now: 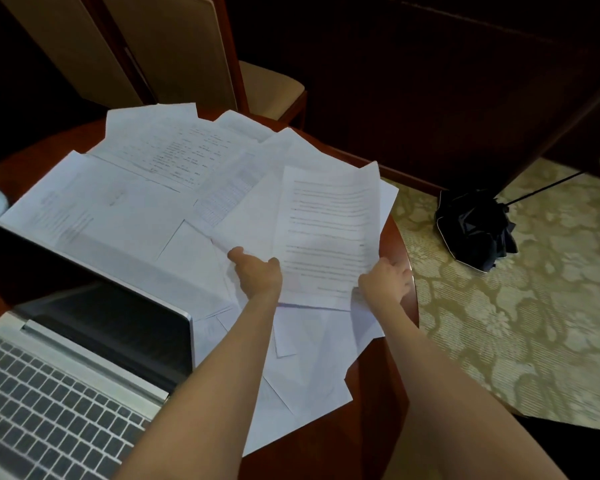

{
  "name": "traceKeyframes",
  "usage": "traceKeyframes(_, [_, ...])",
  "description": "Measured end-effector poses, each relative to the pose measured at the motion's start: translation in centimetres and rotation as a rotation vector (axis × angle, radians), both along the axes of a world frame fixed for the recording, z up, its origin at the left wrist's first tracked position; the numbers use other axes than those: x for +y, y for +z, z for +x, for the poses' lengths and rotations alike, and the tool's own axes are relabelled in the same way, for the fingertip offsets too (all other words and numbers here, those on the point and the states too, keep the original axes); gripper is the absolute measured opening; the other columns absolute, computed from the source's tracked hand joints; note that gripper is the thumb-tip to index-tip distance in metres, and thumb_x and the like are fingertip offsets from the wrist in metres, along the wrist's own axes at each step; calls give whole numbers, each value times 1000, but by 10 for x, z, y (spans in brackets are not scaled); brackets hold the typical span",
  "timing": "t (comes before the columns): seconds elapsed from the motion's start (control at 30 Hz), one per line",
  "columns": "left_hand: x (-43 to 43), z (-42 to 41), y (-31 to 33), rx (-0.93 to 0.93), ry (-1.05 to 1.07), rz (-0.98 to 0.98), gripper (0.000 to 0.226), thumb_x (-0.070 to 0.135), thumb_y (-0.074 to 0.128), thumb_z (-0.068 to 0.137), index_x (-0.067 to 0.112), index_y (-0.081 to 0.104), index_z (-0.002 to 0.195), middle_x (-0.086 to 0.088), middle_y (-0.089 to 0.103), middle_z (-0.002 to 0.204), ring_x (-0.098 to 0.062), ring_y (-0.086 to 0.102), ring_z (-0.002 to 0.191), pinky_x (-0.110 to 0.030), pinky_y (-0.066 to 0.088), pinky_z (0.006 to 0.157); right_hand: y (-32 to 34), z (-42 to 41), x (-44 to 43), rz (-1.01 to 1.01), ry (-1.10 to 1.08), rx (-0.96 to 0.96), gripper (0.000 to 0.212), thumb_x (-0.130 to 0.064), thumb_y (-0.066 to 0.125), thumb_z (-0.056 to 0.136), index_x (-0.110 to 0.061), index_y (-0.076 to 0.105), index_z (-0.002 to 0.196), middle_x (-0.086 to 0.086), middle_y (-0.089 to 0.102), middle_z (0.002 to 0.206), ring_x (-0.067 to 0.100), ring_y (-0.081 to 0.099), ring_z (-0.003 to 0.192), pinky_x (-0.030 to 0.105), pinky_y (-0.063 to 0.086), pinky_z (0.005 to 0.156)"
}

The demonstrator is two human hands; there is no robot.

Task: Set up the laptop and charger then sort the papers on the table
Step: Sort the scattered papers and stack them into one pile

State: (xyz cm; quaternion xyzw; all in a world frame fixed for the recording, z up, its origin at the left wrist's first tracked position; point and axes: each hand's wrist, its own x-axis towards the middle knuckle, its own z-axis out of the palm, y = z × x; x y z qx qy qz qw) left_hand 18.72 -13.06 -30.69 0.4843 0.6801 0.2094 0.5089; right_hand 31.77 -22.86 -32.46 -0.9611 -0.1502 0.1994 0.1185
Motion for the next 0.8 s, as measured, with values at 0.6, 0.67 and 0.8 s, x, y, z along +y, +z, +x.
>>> traceKeyframes(0.6, [-43, -41, 7, -231, 179, -94, 46, -2, 34, 94, 11, 32, 138, -20, 50, 125, -26, 53, 89, -29, 43, 73, 36, -33, -28, 577, -623, 477, 34, 3, 33, 86, -13, 51, 110, 7, 47, 75, 15, 35, 54, 18, 32, 42])
traceKeyframes(0.67, [-45, -47, 4, -238, 150, -143, 45, -1, 36, 92, 11, 31, 135, -22, 53, 118, -27, 54, 81, -30, 44, 68, 46, -40, -29, 632, -629, 425, 45, 2, 31, 87, -13, 49, 126, 10, 58, 99, 14, 36, 55, 19, 33, 39])
traceKeyframes(0.8, [-46, -58, -1, -207, 74, -188, 46, -1, 40, 89, 8, 32, 133, -17, 43, 124, -27, 50, 86, -33, 48, 80, 67, -53, -32, 636, -655, 436, 42, 0, 32, 92, -11, 50, 128, 6, 57, 104, 12, 36, 57, 16, 31, 40])
